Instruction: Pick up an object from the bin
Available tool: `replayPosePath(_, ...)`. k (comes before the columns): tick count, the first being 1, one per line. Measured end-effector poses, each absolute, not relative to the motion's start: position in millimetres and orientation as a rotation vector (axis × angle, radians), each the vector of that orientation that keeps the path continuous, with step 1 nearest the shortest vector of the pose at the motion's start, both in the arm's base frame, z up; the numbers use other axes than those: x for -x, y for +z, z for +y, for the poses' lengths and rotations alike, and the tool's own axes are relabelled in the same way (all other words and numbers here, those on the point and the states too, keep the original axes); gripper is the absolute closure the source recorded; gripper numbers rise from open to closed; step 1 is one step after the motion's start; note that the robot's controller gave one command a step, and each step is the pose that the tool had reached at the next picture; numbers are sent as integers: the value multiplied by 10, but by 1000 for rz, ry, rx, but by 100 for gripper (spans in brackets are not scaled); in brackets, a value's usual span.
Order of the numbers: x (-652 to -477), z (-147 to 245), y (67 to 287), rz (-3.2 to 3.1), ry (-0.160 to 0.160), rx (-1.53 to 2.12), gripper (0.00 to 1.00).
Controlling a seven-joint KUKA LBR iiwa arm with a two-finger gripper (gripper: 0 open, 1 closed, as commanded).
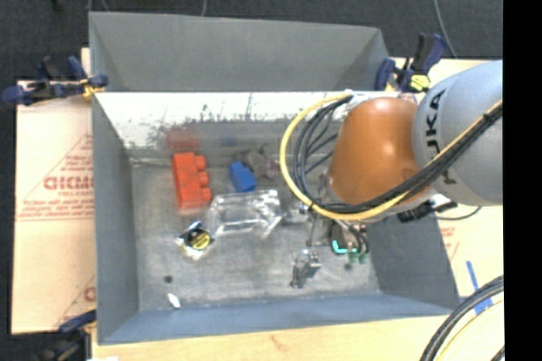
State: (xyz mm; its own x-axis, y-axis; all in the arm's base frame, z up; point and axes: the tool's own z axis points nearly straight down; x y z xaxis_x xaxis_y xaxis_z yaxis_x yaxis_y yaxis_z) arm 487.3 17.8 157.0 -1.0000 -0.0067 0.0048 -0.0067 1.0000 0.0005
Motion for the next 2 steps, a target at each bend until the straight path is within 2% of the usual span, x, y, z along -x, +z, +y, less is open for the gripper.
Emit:
replayPosePath(1,-5328,350,1083,-3145,0,-5,0)
replayPosePath(2,-5311,968,1033,-3144,-2,-139,0)
